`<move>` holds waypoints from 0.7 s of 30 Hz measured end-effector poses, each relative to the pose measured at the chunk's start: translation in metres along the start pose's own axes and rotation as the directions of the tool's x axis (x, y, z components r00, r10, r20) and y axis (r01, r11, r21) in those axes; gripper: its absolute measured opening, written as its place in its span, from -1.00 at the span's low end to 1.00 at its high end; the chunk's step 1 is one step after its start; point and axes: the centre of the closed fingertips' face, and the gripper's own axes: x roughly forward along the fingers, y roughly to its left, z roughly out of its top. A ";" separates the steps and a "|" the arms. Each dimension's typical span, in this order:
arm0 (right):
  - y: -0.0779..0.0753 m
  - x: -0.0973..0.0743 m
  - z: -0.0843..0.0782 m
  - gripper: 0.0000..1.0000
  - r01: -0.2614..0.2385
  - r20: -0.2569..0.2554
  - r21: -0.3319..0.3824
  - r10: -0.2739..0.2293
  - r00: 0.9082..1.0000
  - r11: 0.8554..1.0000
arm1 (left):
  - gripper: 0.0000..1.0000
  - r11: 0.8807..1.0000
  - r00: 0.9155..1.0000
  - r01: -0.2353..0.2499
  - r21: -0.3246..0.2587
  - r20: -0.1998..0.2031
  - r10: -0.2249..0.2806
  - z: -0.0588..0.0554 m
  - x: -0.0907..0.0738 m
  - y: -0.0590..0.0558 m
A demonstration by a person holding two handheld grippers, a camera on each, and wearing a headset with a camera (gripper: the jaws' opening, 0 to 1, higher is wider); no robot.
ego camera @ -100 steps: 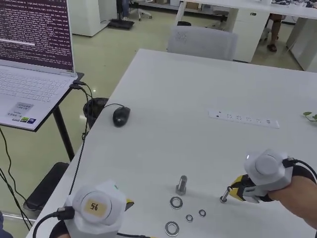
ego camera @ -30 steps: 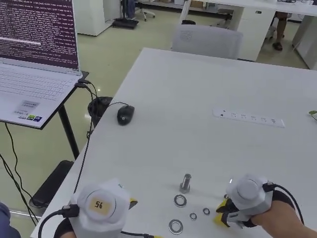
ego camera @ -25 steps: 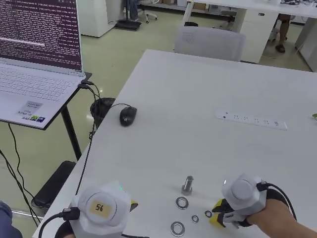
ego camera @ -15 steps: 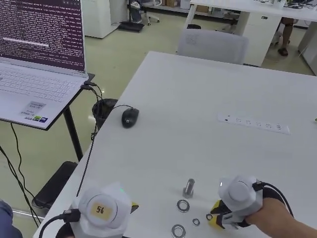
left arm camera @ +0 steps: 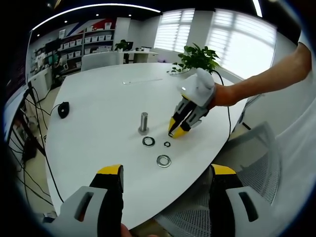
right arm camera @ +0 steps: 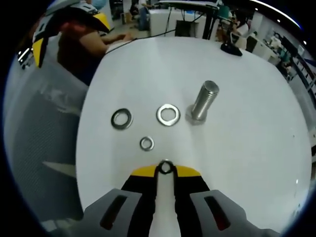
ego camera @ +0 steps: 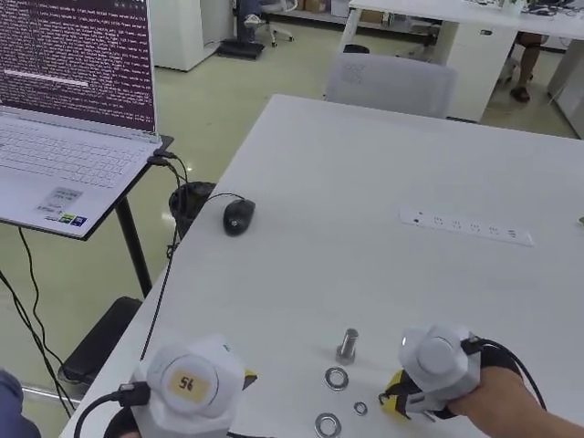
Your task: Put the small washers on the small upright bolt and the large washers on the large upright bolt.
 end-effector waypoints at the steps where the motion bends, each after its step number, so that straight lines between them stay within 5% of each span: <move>1: 0.000 0.000 0.000 -0.72 0.001 0.001 -0.001 -0.001 1.000 1.000 | 0.40 1.000 1.000 -0.003 -0.002 -0.002 0.003 -0.001 -0.001 0.001; 14: 0.005 -0.007 -0.009 -0.73 0.018 0.020 0.069 -0.019 1.000 0.997 | 0.40 1.000 1.000 -0.009 -0.010 -0.002 0.009 -0.003 -0.002 0.002; 21: -0.005 -0.025 -0.025 -0.73 0.072 0.057 0.205 -0.085 0.995 0.976 | 0.40 1.000 1.000 -0.007 -0.008 -0.003 0.006 -0.002 -0.001 0.003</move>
